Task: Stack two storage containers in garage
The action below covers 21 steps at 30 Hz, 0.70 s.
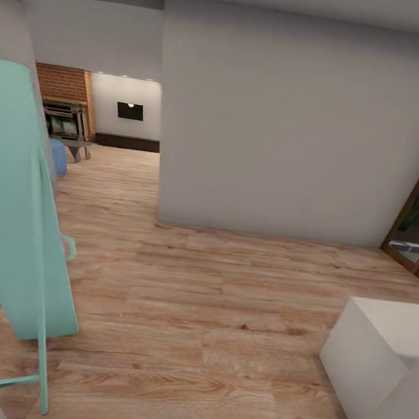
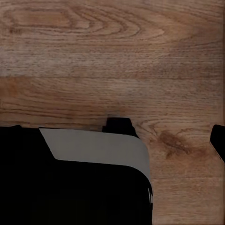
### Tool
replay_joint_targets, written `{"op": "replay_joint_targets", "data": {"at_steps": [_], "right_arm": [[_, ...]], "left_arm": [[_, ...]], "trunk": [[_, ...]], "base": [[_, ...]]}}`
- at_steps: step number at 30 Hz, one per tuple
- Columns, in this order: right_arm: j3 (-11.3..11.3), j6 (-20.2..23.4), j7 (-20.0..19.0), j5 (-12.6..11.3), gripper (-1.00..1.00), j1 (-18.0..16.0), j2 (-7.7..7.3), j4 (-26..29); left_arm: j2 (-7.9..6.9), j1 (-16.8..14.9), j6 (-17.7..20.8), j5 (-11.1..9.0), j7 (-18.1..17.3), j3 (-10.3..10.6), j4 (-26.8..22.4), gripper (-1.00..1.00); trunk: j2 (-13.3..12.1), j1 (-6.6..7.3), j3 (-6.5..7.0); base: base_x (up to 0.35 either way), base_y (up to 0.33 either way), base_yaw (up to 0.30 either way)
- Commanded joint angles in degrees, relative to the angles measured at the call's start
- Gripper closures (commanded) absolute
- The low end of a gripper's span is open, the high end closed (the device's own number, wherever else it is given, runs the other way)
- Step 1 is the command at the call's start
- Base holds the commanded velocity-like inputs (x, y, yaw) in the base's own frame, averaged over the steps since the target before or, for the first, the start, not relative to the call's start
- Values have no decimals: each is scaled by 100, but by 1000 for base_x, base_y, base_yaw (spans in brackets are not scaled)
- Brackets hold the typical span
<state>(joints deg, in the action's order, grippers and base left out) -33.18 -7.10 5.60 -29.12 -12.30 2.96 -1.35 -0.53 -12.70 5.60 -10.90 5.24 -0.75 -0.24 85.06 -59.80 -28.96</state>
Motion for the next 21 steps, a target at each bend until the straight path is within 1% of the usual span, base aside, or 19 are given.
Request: {"op": "replay_joint_targets", "data": {"at_steps": [1, 10, 21], "right_arm": [[-48, -25, 6, -47, -100, -6, 4, -14], [-48, -27, 5, -7, -100, -6, 4, -14], [-48, -25, 7, -23, -100, -5, 17, -14]], "left_arm": [[0, -3, 21, -35, 12, -4, -3, -100], [-5, -4, 21, -35, 12, -4, -3, -100], [-4, -4, 21, -36, 12, -4, -3, -100]], "trunk": [[2, -3, -6], [2, -3, -6], [2, -3, -6]], "base": [[322, 0, 0], [322, 0, 0], [322, 0, 0]]}}
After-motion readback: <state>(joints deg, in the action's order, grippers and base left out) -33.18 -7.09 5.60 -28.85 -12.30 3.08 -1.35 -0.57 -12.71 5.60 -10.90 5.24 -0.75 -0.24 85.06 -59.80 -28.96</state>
